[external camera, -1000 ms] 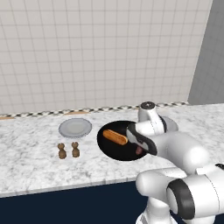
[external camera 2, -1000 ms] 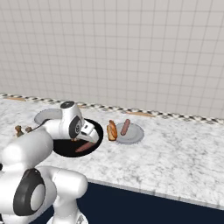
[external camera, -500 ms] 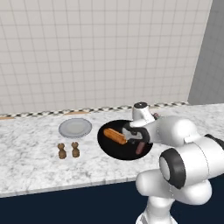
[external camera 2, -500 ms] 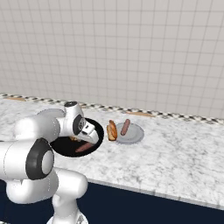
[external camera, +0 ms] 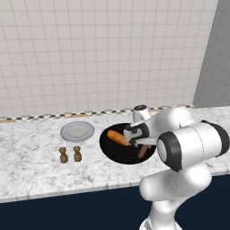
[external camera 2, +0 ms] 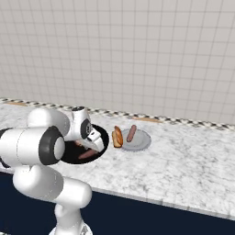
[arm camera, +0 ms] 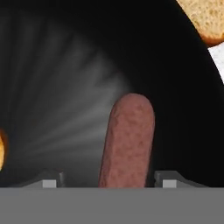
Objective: Place one bun and one sausage from the bowl on each plate.
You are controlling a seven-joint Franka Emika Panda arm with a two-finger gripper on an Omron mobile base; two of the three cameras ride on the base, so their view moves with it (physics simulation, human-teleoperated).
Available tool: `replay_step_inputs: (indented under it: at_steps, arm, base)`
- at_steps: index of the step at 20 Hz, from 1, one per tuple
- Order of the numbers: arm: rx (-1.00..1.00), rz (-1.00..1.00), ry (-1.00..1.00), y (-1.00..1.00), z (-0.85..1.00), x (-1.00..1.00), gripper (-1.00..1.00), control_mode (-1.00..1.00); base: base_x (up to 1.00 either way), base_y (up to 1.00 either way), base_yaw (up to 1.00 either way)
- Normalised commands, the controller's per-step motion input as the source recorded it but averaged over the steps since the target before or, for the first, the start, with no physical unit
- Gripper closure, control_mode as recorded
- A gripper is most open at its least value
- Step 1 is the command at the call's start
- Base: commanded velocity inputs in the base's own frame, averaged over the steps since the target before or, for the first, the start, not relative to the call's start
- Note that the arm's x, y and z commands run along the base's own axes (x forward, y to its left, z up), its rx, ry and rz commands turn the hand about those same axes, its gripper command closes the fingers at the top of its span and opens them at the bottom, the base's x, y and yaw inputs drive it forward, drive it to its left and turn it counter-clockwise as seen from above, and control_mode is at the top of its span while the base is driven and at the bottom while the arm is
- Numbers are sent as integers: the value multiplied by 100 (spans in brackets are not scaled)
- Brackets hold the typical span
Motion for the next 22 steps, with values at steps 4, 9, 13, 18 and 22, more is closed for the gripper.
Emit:
replay_step_inputs:
  at_steps: [4, 9, 13, 18, 22]
  arm:
    - [0, -8, -8, -18, -92, -45, 100, -100]
    - [0, -1, -27, 3, -30, -33, 100, -100]
    - [1, 0, -12, 18, 100, -56, 100, -100]
    - [4, 0, -8, 26, 72, -71, 100, 100]
    - [0, 0, 0, 0, 0, 0, 100, 100]
  base:
    - [0, 0, 0]
    - [0, 0, 0]
    - [0, 0, 0]
    - [-18, 13, 2]
    - [-22, 95, 6]
